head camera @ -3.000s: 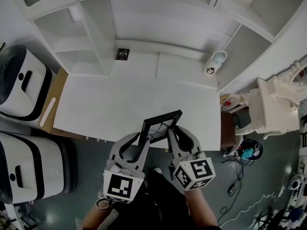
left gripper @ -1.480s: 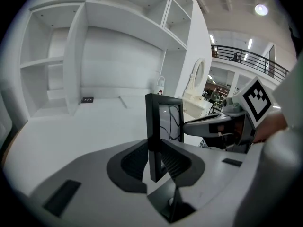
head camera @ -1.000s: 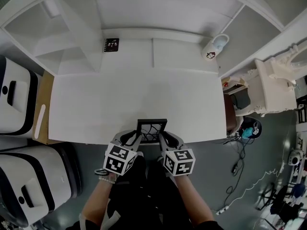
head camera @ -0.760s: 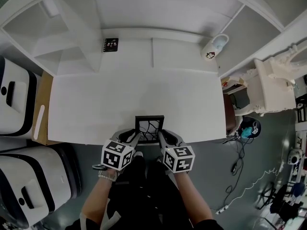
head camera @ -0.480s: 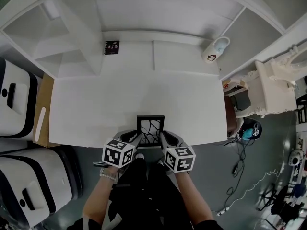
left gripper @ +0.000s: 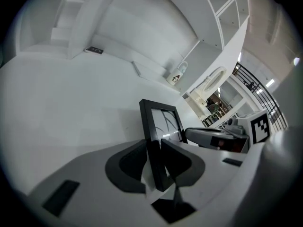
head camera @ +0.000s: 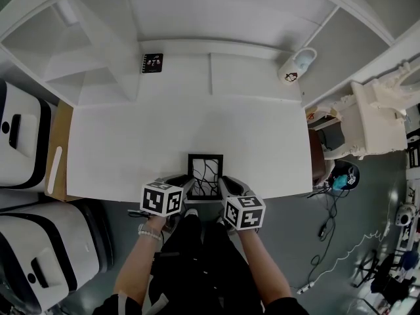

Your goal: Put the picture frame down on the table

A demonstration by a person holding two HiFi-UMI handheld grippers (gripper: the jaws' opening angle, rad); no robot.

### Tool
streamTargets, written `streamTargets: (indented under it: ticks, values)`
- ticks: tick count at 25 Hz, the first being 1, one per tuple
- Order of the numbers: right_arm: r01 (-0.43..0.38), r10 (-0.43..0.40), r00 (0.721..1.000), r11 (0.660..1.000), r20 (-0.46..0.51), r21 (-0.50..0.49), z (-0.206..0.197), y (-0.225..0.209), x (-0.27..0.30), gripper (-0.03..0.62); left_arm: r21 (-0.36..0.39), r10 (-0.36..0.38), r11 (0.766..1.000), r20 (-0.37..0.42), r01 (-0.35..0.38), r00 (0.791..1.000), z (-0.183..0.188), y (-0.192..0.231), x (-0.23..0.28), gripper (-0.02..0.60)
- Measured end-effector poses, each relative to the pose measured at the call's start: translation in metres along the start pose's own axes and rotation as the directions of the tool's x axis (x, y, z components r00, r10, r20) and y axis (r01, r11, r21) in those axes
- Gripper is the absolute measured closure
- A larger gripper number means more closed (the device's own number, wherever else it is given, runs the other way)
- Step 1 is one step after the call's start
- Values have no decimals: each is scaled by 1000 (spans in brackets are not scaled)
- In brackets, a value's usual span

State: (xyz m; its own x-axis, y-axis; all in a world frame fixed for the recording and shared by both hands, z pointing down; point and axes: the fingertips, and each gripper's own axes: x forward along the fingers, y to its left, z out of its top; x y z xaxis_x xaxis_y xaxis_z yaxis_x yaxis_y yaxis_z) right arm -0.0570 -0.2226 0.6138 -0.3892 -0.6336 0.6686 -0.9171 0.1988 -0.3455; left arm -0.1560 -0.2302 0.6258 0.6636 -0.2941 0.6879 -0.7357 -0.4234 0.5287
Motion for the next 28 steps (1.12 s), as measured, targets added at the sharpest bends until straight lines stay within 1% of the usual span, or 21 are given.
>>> streamTargets:
  ticks: [3, 7, 12, 14, 19, 20, 22, 24, 26, 28]
  values:
    - [6, -6, 1000, 1000, -23, -14, -4, -1, 4, 559, -4, 27, 1000, -14, -27, 1000, -2, 5, 3, 494]
    - [13, -14, 999, 1000, -44, -24, -14, -2, 6, 559, 40, 63, 997, -33, -62, 997, -6, 5, 6, 495]
    - [1, -3, 999, 999, -49, -35, -16, -2, 7, 559, 47, 91, 995, -24, -90, 996, -9, 5, 6, 499]
    - [-2, -1, 999, 999, -52, -48, -15, -2, 8, 559, 40, 105, 994, -14, -104, 994, -10, 5, 4, 499]
    - [-3, -1, 999, 997, -49, -74, -13, 0, 11, 559, -13, 113, 994, 31, -113, 993, -12, 8, 3, 497]
    - [-5, 1, 999, 997, -48, -73, -13, -1, 10, 559, -5, 119, 993, 32, -119, 992, -12, 7, 3, 497]
    - [-8, 5, 999, 998, -45, -57, -13, -2, 10, 559, 37, 133, 990, 26, -134, 991, -11, 5, 4, 497]
    - [-8, 6, 999, 999, -43, -41, -12, -2, 11, 559, 73, 136, 988, 26, -137, 990, -9, 3, 4, 484]
    - [-10, 8, 999, 999, -41, -43, -11, -1, 11, 559, 79, 127, 988, 34, -130, 991, -6, 0, 3, 435]
    - [-11, 9, 999, 999, -31, -44, -10, -1, 11, 559, 77, 126, 988, 54, -130, 990, -3, -1, 0, 426]
